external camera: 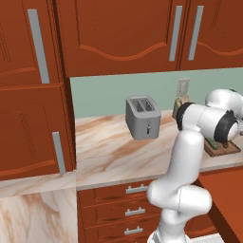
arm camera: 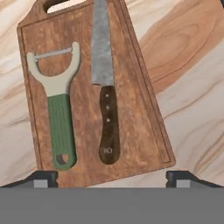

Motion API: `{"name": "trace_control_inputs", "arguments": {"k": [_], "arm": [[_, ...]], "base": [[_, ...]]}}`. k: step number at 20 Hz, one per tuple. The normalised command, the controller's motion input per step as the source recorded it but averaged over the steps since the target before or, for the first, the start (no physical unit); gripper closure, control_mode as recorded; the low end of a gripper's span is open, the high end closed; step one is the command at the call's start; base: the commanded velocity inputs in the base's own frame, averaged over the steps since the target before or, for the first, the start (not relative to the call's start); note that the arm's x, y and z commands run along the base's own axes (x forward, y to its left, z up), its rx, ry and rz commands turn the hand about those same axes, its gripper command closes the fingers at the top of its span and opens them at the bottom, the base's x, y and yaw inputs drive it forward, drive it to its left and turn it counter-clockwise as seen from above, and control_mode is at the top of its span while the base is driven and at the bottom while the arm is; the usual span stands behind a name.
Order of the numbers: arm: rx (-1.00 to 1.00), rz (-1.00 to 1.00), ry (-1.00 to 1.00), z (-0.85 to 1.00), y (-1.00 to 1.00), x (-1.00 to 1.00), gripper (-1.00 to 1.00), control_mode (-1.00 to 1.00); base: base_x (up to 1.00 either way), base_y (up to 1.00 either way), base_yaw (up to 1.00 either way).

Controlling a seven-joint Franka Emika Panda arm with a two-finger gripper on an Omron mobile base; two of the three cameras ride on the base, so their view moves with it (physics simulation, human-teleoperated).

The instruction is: Open the drawer on the right and place the cutting tools on the cutting board.

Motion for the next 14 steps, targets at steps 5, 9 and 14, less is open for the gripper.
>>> {"name": "trace_control_inputs", "arguments": {"k": [5, 9, 14], "arm": [[0.00, 0.00, -0.25, 0.18, 0.13, -1.00, -1.00, -1.00], [-0.01, 0.00, -0.29, 0.02, 0.55, -1.00, -1.00, -1.00], [-0.15, 0.00, -0.15, -0.32, 0.69, -1.00, -1.00, -1.00]], "base": [[0.00, 0.00, 0.00], [0.00, 0.00, 0.00], [0.00, 0.00, 0.00]]}}
